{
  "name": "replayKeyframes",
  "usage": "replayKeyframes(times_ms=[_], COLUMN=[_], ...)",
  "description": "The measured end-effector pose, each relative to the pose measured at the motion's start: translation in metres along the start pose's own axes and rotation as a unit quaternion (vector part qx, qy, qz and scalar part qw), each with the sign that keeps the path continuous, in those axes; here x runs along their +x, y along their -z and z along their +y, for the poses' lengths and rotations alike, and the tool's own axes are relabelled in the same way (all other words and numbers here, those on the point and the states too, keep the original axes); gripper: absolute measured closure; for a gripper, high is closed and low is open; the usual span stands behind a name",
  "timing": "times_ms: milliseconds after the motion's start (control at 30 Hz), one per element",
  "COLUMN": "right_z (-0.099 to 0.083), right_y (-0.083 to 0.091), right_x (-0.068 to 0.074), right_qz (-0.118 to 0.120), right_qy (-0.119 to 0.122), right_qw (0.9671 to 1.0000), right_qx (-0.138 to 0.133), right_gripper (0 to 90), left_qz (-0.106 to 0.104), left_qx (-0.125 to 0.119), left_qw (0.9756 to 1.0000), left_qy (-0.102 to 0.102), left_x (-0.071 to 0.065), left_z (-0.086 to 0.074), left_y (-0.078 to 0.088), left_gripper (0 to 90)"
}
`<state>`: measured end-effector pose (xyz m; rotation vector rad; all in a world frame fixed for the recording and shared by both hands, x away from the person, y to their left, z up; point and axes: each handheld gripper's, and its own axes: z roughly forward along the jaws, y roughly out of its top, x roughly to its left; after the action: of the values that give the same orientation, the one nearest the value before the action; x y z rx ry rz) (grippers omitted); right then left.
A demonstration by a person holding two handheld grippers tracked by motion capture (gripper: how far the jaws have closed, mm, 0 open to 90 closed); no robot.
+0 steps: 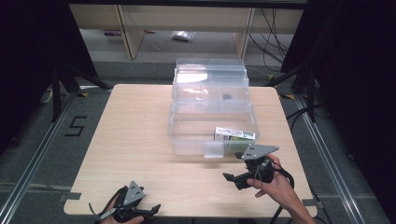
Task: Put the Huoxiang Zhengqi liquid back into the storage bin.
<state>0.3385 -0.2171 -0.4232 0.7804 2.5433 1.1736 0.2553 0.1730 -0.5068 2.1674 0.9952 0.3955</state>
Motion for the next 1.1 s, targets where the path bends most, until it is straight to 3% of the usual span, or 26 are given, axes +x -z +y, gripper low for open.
replayKeyframes(times_ms=[100, 133, 200, 333, 367, 633, 1067, 1100], right_z=[-0.006, -0.008, -0.012, -0.019, -0.021, -0.035, -0.059, -0.060], right_y=[-0.001, -0.001, -0.002, -0.003, -0.004, -0.009, -0.013, -0.013], right_x=[0.002, 0.006, 0.005, 0.008, 0.009, 0.011, 0.019, 0.021], right_qz=[-0.004, -0.004, -0.003, -0.011, -0.019, -0.012, -0.015, -0.015], right_qy=[0.007, -0.008, 0.004, -0.004, -0.012, -0.044, -0.066, -0.082], right_qw=[1.0000, 1.0000, 1.0000, 0.9999, 0.9997, 0.9990, 0.9977, 0.9964], right_qx=[-0.005, -0.002, -0.004, -0.005, -0.011, -0.005, 0.009, 0.011], right_gripper=[16.3, 16.3, 16.3, 16.5, 16.6, 16.5, 16.9, 16.9], left_qz=[0.000, -0.001, 0.003, -0.001, -0.001, -0.001, 0.000, 0.000], left_qx=[-0.004, 0.002, 0.001, -0.001, 0.000, -0.003, -0.007, -0.006], left_qw=[1.0000, 1.0000, 1.0000, 1.0000, 1.0000, 1.0000, 1.0000, 1.0000], left_qy=[0.002, -0.006, -0.005, -0.005, -0.005, -0.005, -0.002, -0.001], left_x=[-0.001, 0.000, -0.001, 0.000, -0.001, -0.001, -0.002, -0.002], left_z=[0.000, 0.000, 0.000, 0.000, 0.000, 0.000, 0.000, 0.000], left_y=[0.000, 0.001, 0.000, 0.000, 0.000, 0.000, -0.001, -0.001], left_gripper=[15.1, 15.1, 15.1, 15.1, 15.1, 15.1, 15.1, 15.1])
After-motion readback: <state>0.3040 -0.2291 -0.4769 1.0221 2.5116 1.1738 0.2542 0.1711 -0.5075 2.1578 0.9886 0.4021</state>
